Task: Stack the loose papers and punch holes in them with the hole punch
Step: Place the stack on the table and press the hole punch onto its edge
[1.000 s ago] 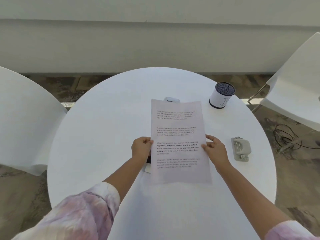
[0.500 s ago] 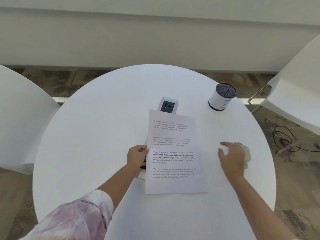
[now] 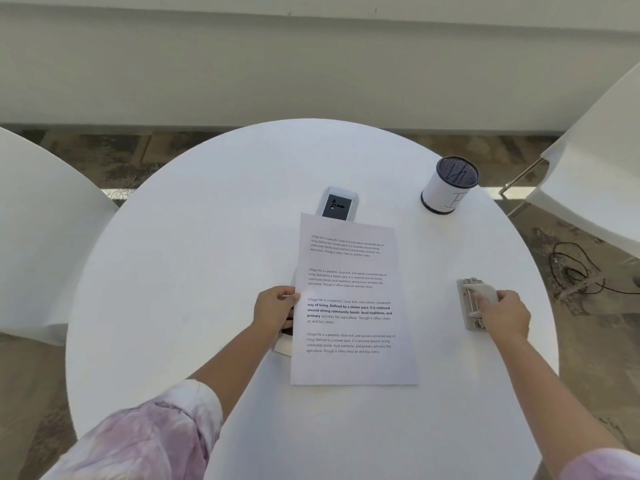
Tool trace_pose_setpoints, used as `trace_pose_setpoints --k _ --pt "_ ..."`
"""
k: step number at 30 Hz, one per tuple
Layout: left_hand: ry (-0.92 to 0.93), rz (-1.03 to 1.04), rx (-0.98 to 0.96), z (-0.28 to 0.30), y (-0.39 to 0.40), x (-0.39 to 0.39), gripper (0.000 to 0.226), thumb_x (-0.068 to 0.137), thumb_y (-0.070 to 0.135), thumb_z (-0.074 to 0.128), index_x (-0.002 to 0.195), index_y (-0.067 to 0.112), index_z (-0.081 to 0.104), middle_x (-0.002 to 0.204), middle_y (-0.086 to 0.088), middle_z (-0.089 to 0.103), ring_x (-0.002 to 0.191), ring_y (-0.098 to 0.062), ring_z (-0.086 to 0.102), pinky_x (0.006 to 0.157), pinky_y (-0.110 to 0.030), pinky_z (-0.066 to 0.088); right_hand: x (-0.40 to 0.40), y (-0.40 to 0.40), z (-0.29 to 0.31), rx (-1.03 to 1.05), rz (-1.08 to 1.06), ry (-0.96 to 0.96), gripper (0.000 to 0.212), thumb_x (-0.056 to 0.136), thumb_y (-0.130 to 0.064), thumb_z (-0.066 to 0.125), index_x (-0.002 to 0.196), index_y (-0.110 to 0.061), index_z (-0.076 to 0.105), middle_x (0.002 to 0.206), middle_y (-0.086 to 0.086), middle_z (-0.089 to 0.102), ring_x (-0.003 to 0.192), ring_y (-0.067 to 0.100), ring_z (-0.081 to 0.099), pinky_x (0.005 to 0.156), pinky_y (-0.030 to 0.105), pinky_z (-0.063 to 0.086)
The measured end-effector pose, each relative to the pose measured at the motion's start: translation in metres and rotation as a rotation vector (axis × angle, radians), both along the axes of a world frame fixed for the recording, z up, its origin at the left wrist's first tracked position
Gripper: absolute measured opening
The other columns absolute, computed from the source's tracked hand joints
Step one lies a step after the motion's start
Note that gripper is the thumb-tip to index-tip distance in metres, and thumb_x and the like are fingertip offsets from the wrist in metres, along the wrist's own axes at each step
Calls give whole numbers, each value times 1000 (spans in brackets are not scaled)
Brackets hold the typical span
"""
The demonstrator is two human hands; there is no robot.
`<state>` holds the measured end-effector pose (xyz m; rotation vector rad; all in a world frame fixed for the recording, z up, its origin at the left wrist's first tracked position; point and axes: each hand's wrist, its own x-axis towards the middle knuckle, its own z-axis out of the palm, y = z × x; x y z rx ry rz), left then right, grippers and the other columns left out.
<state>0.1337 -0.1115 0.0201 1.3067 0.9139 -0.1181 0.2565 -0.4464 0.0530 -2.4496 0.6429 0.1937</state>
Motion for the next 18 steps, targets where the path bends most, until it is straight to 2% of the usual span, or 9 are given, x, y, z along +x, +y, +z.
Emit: trace_pose_setpoints --k 7,13,18 --pt "-20 -19 -25 5 -1 -2 10 89 1 53 96 2 61 76 -11 65 46 -12 63 45 -24 53 -11 21 1 19 131 17 40 86 -33 60 107 1 53 102 21 63 92 33 57 69 33 39" --pt "-64 -27 -37 9 -2 -8 13 91 0 51 99 0 61 73 -10 64 44 -10 61 45 -22 53 -26 50 5 63 216 19 34 87 -34 58 99 -2 50 89 12 59 80 29 55 65 33 40" --pt "-84 -14 -56 9 -2 -11 12 91 -1 50 97 0 61 51 3 66 39 -10 57 40 -20 49 -38 66 3 41 274 -4 31 87 -33 58 96 -5 49 87 8 57 78 27 54 61 32 38"
